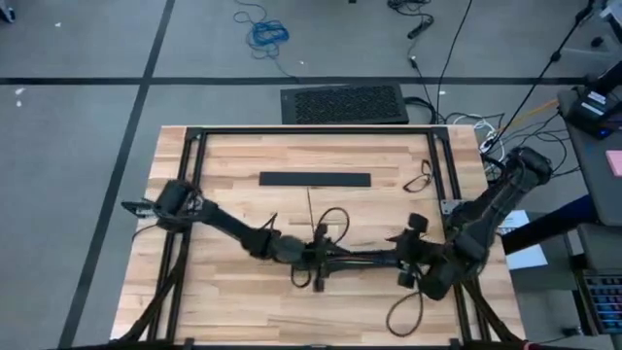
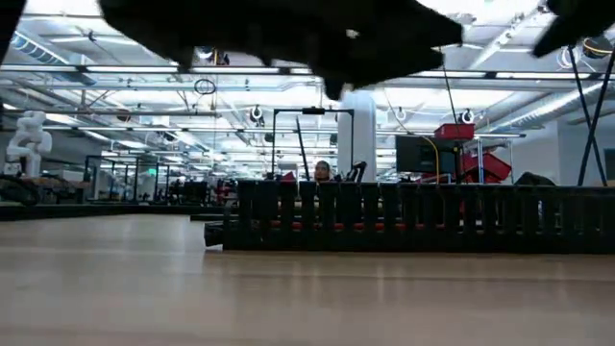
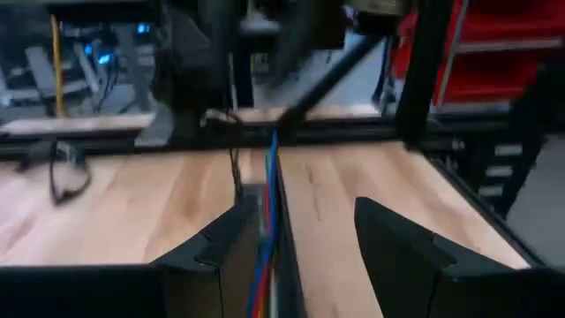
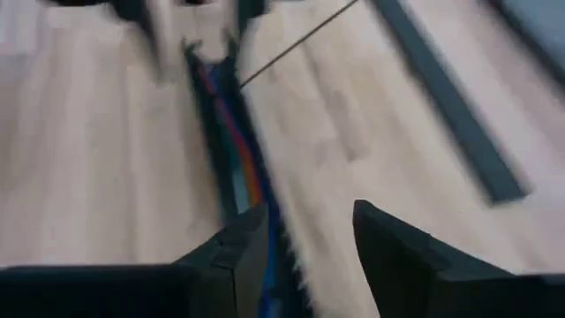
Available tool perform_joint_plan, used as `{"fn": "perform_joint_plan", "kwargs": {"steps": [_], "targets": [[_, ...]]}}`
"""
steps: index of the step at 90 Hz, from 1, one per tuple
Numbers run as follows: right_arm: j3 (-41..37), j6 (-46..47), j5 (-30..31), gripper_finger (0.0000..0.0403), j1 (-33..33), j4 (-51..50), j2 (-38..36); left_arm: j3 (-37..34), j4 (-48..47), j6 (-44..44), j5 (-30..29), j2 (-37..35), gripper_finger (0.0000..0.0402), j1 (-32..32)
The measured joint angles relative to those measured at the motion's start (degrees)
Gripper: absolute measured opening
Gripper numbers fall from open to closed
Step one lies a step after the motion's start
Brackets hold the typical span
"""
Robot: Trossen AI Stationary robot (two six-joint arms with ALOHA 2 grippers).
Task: Ziptie cables
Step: Put the zip tied cables into the black cable duct
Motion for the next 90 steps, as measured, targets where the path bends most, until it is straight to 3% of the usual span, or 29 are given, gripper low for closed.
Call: {"fn": "perform_joint_plan", "kwargs": {"steps": [22, 39, 50, 62, 79, 90], "targets": [[0.00, 12.07, -13.02, 0.0134, 8.23, -0.28, 4.63, 12.57, -4.09, 0.08, 10.64, 9.53, 0.0187, 4.05], [0.00, 18.34, -15.36, 0.0134, 10.37, -4.73, 10.98, 24.62, -15.64, 1.93, 10.05, 15.61, 0.0187, 4.98], [0.00, 26.60, -20.28, 0.0134, 10.51, -14.07, 14.47, 30.35, -24.66, 2.34, 9.03, 18.05, 0.0187, 5.93], [-0.04, 33.97, -27.16, 0.0134, 11.86, -24.38, 16.76, 33.15, -32.46, 1.61, 8.45, 19.78, 0.0187, 6.88], [-0.02, 36.23, -26.81, 0.0134, 13.64, -27.55, 16.44, 33.48, -35.63, 0.79, 6.46, 19.96, 0.0184, 7.40], [0.06, 35.43, -25.27, 0.0134, 13.56, -27.40, 16.46, 33.48, -35.91, 0.02, 6.19, 19.96, 0.0157, 7.77]]}}
